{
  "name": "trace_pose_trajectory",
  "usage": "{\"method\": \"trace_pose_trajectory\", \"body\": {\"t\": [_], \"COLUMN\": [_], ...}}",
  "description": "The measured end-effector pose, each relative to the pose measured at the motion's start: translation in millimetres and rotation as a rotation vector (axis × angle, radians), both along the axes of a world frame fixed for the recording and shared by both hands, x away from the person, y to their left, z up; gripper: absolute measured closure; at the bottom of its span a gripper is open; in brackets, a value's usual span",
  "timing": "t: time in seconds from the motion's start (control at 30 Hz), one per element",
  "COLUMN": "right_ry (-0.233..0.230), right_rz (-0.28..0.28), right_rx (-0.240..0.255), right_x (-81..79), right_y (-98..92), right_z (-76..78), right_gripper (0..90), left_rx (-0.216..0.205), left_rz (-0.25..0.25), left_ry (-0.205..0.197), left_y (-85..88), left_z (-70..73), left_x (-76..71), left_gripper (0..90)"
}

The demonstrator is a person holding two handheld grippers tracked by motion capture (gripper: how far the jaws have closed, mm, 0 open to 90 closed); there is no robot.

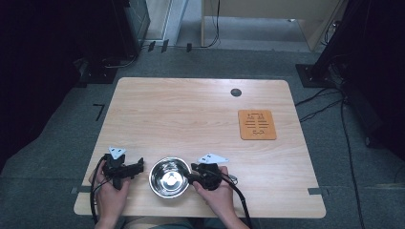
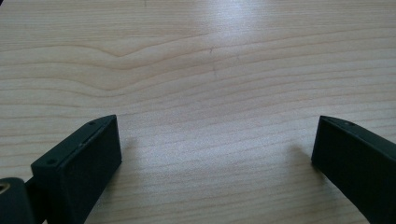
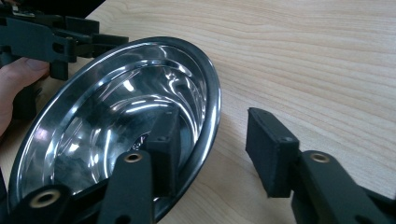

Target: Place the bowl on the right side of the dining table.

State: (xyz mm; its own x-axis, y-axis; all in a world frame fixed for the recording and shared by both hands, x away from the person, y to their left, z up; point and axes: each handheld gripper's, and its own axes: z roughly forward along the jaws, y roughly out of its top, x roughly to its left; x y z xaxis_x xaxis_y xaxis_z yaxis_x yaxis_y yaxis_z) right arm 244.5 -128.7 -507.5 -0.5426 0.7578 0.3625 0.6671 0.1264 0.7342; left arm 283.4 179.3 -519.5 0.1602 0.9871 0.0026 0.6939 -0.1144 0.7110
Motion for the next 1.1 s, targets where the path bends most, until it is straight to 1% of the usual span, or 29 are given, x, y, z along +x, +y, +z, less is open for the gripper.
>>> {"method": "trace_pose_trajectory", "body": {"t": [0.1,0.13,0.17,0.23,0.27,0.33,0.4,0.53,0.57,0.63,0.7,0.8,0.97,1.03,1.1], "right_ry": [-0.006,-0.001,0.007,0.006,0.010,0.038,0.054,0.084,0.090,0.113,0.131,0.130,0.134,0.137,0.131], "right_rz": [0.005,0.021,0.025,0.011,0.013,0.034,0.024,0.002,0.010,-0.007,-0.016,-0.021,-0.033,-0.044,-0.056], "right_rx": [-0.003,0.008,0.017,0.026,0.047,0.085,0.091,0.092,0.095,0.128,0.138,0.132,0.161,0.182,0.180], "right_x": [-0.8,-0.3,-0.5,-1.2,-1.2,0.3,0.2,-0.2,0.1,-0.2,0.2,1.0,2.5,3.2,3.6], "right_y": [0.4,-0.2,-0.5,-1.9,-2.9,-4.1,-4.8,-8.4,-9.7,-11.4,-13.9,-17.7,-26.0,-30.3,-34.8], "right_z": [0.3,-0.1,-0.8,-1.5,-2.2,-3.2,-3.1,-2.1,-1.8,0.0,2.2,3.0,5.8,6.8,7.3], "right_gripper": [59.0,61.5,61.6,62.9,67.2,72.2,74.5,82.9,83.1,83.4,84.0,84.1,84.8,85.0,85.0], "left_rx": [0.000,0.000,0.000,0.000,0.000,0.000,0.000,0.000,-0.001,-0.001,-0.001,-0.001,-0.001,-0.001,0.000], "left_rz": [0.000,0.000,0.000,0.000,0.000,0.000,0.000,0.000,0.001,0.000,0.001,0.001,0.000,0.000,0.000], "left_ry": [0.000,0.000,0.000,0.000,0.000,0.000,0.000,0.000,0.000,0.000,0.000,0.000,0.000,0.000,0.000], "left_y": [0.0,0.0,0.0,0.0,0.0,0.0,0.0,0.0,-0.1,-0.1,-0.1,-0.1,-0.1,-0.1,0.0], "left_z": [0.0,0.0,0.0,0.0,0.0,0.0,0.0,0.0,0.0,0.0,0.0,0.0,0.0,0.0,0.0], "left_x": [0.0,0.0,0.0,0.0,0.0,0.0,0.0,0.0,0.0,0.0,0.0,0.0,0.0,0.0,0.0], "left_gripper": [1.2,1.2,1.2,1.2,1.2,1.2,1.2,1.2,1.2,1.2,1.2,1.2,1.2,1.2,1.2]}}
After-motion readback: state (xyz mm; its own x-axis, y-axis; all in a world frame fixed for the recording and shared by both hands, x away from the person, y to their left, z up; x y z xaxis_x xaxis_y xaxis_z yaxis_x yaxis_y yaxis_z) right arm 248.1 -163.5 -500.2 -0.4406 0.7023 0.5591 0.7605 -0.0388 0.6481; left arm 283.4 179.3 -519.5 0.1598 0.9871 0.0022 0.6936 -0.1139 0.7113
